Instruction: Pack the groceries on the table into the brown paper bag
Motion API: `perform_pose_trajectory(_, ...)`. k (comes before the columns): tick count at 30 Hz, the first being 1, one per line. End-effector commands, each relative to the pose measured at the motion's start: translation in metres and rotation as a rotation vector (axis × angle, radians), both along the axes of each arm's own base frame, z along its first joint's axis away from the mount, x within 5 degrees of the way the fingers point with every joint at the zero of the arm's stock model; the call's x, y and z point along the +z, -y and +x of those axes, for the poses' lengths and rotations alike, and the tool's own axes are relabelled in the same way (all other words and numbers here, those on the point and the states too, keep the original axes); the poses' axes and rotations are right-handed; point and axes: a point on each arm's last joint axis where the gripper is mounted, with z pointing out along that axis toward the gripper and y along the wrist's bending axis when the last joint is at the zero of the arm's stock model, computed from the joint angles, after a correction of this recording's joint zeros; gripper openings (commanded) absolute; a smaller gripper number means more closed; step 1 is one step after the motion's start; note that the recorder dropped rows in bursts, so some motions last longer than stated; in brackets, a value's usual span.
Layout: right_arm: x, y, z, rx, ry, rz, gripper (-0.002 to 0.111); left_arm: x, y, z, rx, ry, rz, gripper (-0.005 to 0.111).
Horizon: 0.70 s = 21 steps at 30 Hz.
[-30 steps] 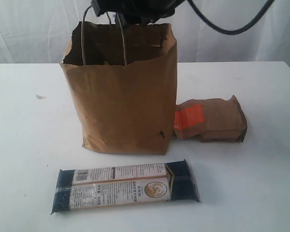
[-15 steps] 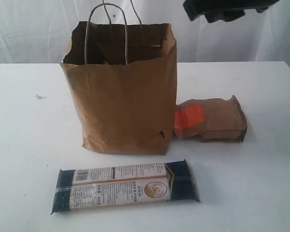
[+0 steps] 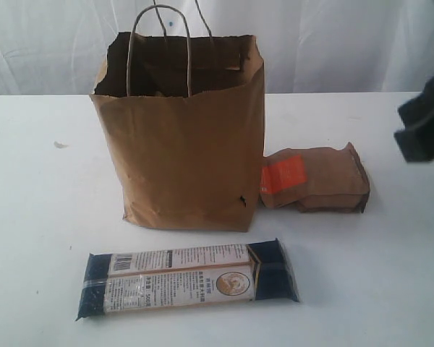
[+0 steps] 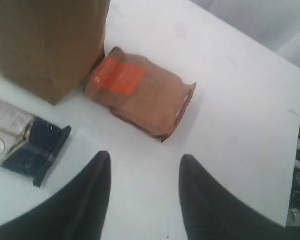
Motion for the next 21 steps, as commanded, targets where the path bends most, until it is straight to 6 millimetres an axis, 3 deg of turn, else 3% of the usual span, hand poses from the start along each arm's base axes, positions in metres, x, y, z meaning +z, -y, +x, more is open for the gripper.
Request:
perform_pose_trajectory(1,-0.039,-0.004,0.003,0.065,-0.044,-0.087,0.042,-0.001,0.000,0.000,0.001,-0.002,-0.004,0.000)
perform_pose_trajectory(4,-0.077,-0.017,0.013,0.195,-0.057,-0.190,0.043,-0.001,0.000,0.000,0.001,-0.002,-0.004,0.000)
perform_pose_trajectory(5,-0.098,-0.025,0.021,0.275,-0.056,-0.240,0.048,-0.001,0.000,0.000,0.001,-0.002,-0.004,0.000)
perform_pose_trajectory(9,-0.147,-0.046,0.052,0.436,-0.037,-0.456,0.066,-0.001,0.000,0.000,0.001,-0.002,-0.004,0.000)
perform_pose_trajectory(14,-0.205,-0.064,0.091,0.564,-0.023,-0.771,0.067,-0.001,0.000,0.000,0.001,-0.002,-0.004,0.000)
perform_pose_trajectory(21,-0.238,-0.078,0.114,0.526,0.025,-0.784,0.067,-0.001,0.000,0.000,0.001,-0.002,-0.004,0.000)
